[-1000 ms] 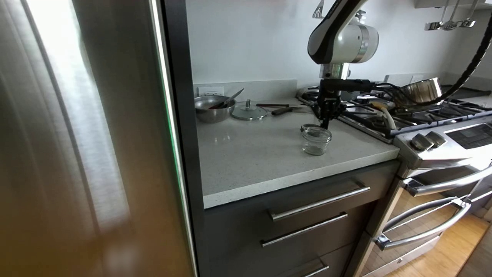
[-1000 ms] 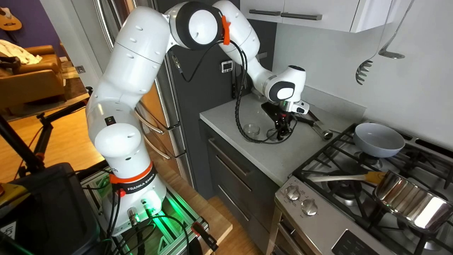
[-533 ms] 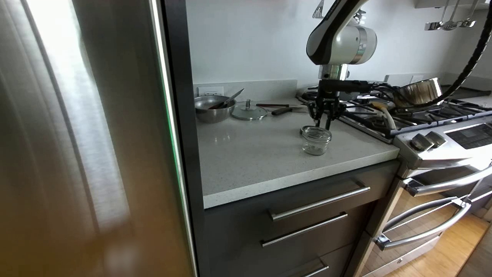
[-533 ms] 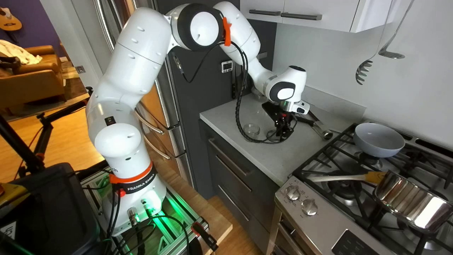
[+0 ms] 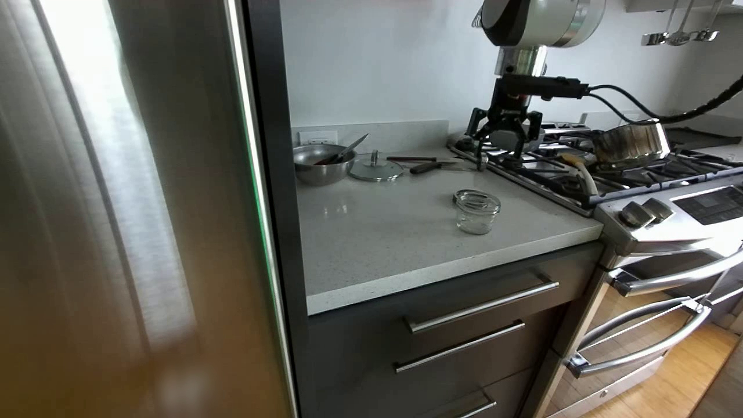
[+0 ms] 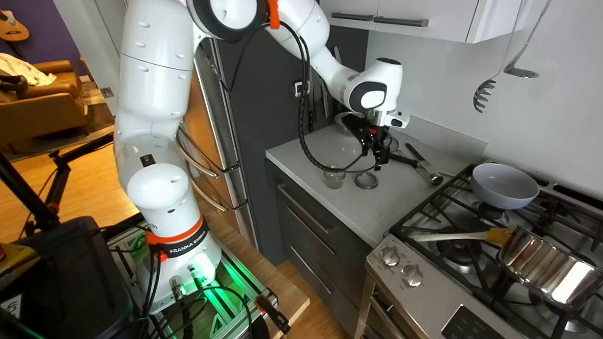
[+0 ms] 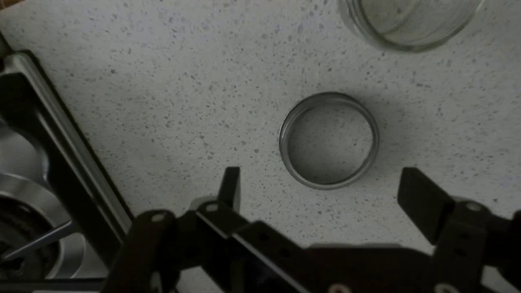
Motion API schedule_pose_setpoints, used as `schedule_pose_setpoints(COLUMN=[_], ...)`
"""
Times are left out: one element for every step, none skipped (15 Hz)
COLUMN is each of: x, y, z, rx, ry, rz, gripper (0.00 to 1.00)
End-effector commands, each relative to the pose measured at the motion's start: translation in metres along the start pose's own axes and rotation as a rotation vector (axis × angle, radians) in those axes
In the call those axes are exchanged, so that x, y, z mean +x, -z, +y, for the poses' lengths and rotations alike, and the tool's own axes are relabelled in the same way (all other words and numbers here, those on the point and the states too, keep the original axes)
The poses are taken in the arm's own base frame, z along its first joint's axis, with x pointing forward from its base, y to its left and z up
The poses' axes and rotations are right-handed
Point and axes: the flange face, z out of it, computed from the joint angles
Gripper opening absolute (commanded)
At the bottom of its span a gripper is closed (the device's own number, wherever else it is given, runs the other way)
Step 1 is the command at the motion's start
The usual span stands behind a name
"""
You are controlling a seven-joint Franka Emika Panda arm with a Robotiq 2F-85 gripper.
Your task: Remove the lid from the glass container and put it on the counter
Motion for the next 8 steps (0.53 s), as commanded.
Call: schedule_pose_setpoints(x=[-0.052, -0.06, -0.068, -0.075, -0.08, -0.085, -0.09, -0.07], y=[0.042, 0.05, 0.059, 0.065, 0.071, 0.076, 0.081, 0.074], z=[0.006, 0.006, 0.007, 0.007, 0.008, 0.008, 0.008, 0.006], rx=[-0.04, -0.052, -0.063, -0.074, -0.082, -0.085, -0.077, -0.066], ry=[0.016, 0.018, 0.019, 0.019, 0.02, 0.025, 0.029, 0.033], rz=[0.01, 0.014, 0.015, 0.017, 0.019, 0.015, 0.016, 0.024], gripper=[1.0, 1.0, 1.0, 1.0, 0.99, 1.0, 1.0, 1.0])
